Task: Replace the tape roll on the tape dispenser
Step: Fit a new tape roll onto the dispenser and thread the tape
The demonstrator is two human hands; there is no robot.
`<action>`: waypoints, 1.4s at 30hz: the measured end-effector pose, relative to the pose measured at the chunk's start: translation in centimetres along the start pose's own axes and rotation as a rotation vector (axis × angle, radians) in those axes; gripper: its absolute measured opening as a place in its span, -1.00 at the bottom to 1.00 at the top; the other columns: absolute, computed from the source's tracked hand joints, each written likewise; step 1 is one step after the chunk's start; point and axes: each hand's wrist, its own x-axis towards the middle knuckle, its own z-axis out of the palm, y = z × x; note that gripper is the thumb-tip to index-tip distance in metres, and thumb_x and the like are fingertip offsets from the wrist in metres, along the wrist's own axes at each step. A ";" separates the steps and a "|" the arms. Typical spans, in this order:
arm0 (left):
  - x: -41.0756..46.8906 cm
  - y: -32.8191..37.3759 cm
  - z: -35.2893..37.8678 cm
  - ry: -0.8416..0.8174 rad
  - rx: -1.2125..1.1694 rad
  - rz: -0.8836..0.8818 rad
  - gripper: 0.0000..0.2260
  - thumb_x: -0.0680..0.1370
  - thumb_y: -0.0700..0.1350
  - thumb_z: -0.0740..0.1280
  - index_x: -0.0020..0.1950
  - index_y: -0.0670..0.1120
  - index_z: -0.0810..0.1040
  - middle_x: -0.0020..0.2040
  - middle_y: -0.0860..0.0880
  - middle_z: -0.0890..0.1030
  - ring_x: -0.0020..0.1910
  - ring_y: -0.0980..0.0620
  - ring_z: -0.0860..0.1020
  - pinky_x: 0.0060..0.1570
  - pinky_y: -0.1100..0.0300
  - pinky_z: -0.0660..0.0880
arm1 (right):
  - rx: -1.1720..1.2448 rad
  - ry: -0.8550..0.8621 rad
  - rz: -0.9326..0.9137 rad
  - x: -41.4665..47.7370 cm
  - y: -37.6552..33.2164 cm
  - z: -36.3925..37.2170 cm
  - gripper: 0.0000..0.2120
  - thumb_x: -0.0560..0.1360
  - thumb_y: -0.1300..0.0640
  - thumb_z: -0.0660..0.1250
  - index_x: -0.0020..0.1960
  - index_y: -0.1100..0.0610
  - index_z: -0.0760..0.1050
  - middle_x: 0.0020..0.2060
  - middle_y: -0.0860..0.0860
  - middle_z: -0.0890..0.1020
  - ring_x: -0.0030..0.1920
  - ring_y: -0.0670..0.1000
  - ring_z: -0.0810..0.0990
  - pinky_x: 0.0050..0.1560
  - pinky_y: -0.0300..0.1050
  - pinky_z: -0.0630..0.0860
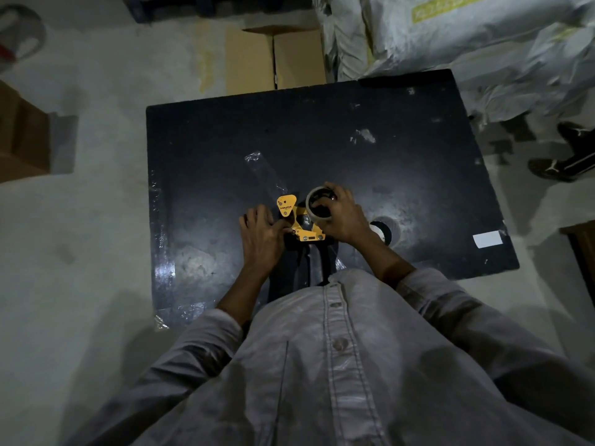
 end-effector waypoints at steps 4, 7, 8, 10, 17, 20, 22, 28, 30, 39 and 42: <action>-1.7 -0.1 0.5 0.013 -0.049 -0.024 -0.90 0.58 0.04 0.60 -0.03 0.03 0.79 0.00 -0.08 0.46 0.05 -0.13 0.38 0.02 0.00 0.22 | 0.022 0.026 0.016 0.3 0.4 0.6 -0.55 0.50 -0.08 0.61 0.36 -0.07 0.65 0.64 0.05 0.30 0.62 0.24 0.28 0.31 0.38 0.61; -2.0 0.3 0.4 -0.017 -0.205 -0.204 -0.80 0.64 0.12 0.52 -0.08 0.05 0.81 0.07 -0.05 0.52 0.18 -0.14 0.41 0.13 -0.11 0.38 | 0.026 0.028 0.027 0.5 0.5 0.7 -0.54 0.48 -0.07 0.62 0.35 -0.07 0.65 0.65 0.03 0.29 0.62 0.23 0.27 0.34 0.37 0.61; -1.6 0.5 0.1 -0.019 -0.252 -0.247 -0.80 0.64 0.15 0.51 -0.06 0.07 0.82 0.11 -0.03 0.53 0.23 -0.13 0.40 0.18 -0.15 0.39 | 0.025 0.027 0.028 0.5 0.4 0.7 -0.53 0.48 -0.07 0.63 0.36 -0.06 0.65 0.65 0.03 0.29 0.62 0.23 0.27 0.35 0.36 0.60; -0.1 1.0 -0.4 -0.056 -0.264 -0.245 -0.80 0.61 0.20 0.52 0.00 0.11 0.83 0.23 -0.07 0.53 0.33 -0.17 0.38 0.27 -0.15 0.35 | 0.033 0.033 0.026 0.5 0.4 0.8 -0.52 0.47 -0.07 0.63 0.36 -0.04 0.66 0.65 0.04 0.29 0.62 0.24 0.27 0.35 0.35 0.61; 5.0 4.4 0.4 -0.363 -0.040 -0.240 -0.61 0.44 0.34 0.58 0.17 0.20 0.80 0.76 -0.22 0.11 0.73 -0.35 0.05 0.62 -0.34 0.12 | 0.103 0.042 0.020 0.4 0.5 0.5 -0.48 0.44 -0.11 0.64 0.35 -0.01 0.67 0.63 0.08 0.33 0.60 0.24 0.29 0.36 0.34 0.59; 6.3 5.1 0.9 -0.452 0.015 -0.261 -0.48 0.39 0.44 0.55 0.19 0.13 0.80 0.79 -0.23 0.05 0.77 -0.32 -0.04 0.67 -0.35 0.04 | 0.130 0.026 0.017 0.2 0.6 0.2 -0.44 0.40 -0.13 0.68 0.35 0.00 0.68 0.64 0.10 0.32 0.61 0.27 0.29 0.38 0.34 0.58; 6.8 5.4 1.3 -0.459 0.020 -0.254 -0.45 0.38 0.47 0.54 0.17 0.12 0.81 0.79 -0.23 0.05 0.77 -0.32 -0.06 0.67 -0.36 0.00 | 0.140 0.022 0.012 0.1 0.4 0.1 -0.44 0.40 -0.11 0.68 0.35 0.00 0.69 0.64 0.11 0.32 0.60 0.28 0.29 0.39 0.34 0.57; 6.3 5.1 2.2 -0.407 -0.007 -0.232 -0.68 0.48 0.23 0.55 0.03 0.01 0.81 0.77 -0.21 0.17 0.76 -0.34 0.00 0.66 -0.42 0.01 | 0.138 0.019 0.022 0.1 0.2 -0.3 -0.47 0.42 -0.03 0.68 0.36 0.01 0.69 0.64 0.11 0.32 0.60 0.28 0.29 0.41 0.32 0.56; 6.1 5.0 2.2 -0.384 -0.034 -0.228 -0.77 0.53 0.14 0.51 -0.01 -0.01 0.80 0.77 -0.20 0.20 0.76 -0.33 0.03 0.64 -0.42 0.04 | 0.127 0.021 0.019 0.0 0.1 -0.4 -0.48 0.43 0.00 0.67 0.36 0.02 0.69 0.64 0.12 0.32 0.60 0.28 0.30 0.43 0.30 0.55; 5.5 3.6 3.2 -0.326 -0.066 -0.212 -0.80 0.52 0.13 0.51 0.02 0.06 0.83 0.72 -0.14 0.28 0.71 -0.32 0.11 0.56 -0.34 0.13 | 0.224 0.121 0.143 -2.0 -0.6 0.2 -0.25 0.47 0.05 0.62 0.58 0.07 0.40 0.64 0.23 0.18 0.64 0.34 0.20 0.47 0.32 0.49; 5.0 2.8 3.8 -0.294 -0.119 -0.189 -0.80 0.51 0.19 0.53 0.01 0.13 0.84 0.70 -0.13 0.30 0.69 -0.33 0.14 0.53 -0.33 0.17 | 0.346 0.220 0.259 -4.7 -0.8 0.8 -0.18 0.42 0.06 0.67 0.53 0.15 0.33 0.45 0.19 0.28 0.47 0.23 0.37 0.42 0.21 0.55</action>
